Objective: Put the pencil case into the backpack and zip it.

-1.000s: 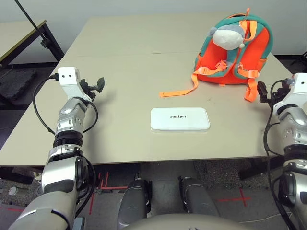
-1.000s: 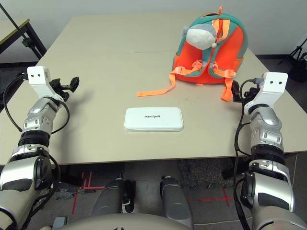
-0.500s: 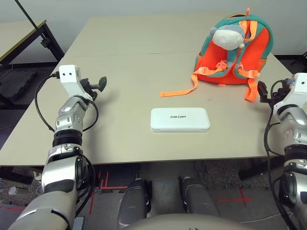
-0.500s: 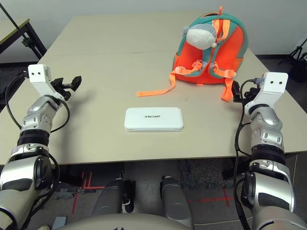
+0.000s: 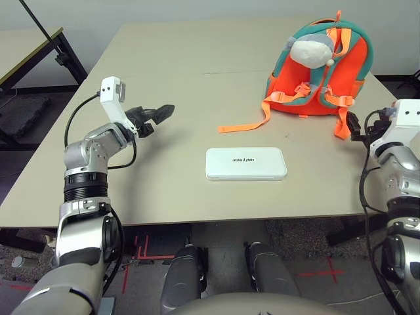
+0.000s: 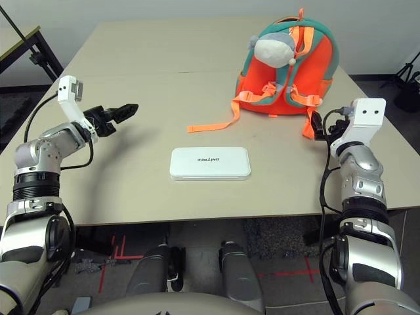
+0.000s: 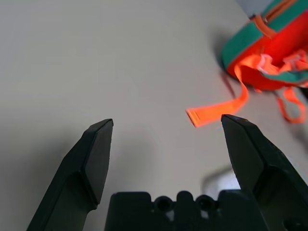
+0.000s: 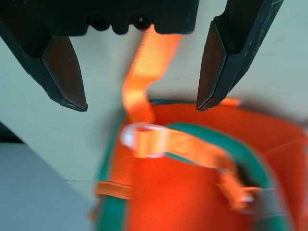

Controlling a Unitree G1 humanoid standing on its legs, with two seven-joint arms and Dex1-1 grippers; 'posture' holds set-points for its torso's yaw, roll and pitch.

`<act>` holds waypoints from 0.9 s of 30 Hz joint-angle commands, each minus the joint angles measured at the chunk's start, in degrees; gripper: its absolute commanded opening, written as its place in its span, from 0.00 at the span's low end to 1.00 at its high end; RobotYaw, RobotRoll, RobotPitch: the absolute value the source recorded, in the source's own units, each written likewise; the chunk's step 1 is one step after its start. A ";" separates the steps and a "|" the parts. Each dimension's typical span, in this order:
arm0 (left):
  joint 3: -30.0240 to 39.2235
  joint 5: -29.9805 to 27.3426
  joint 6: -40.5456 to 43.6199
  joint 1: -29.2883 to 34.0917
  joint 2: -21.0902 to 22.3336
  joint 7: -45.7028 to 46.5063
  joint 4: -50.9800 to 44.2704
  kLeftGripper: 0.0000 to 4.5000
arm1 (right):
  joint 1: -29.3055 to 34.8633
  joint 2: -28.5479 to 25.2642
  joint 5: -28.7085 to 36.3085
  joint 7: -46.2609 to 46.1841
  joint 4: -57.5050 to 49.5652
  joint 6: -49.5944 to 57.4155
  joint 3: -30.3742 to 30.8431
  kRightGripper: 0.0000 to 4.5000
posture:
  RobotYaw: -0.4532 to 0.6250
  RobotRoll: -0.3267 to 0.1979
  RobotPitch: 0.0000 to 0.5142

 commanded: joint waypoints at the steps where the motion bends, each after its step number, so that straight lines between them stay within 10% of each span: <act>1: 2.01 -4.44 10.69 0.19 0.06 0.66 -1.72 1.00 | 1.82 -1.62 -0.22 4.02 -6.27 3.62 2.31 0.99 | 0.28 0.62 0.14; 27: 8.32 -8.73 29.35 -2.75 -8.44 5.02 11.05 1.00 | 11.25 -7.83 -4.22 13.55 -31.36 23.18 11.16 0.99 | 0.19 0.62 0.11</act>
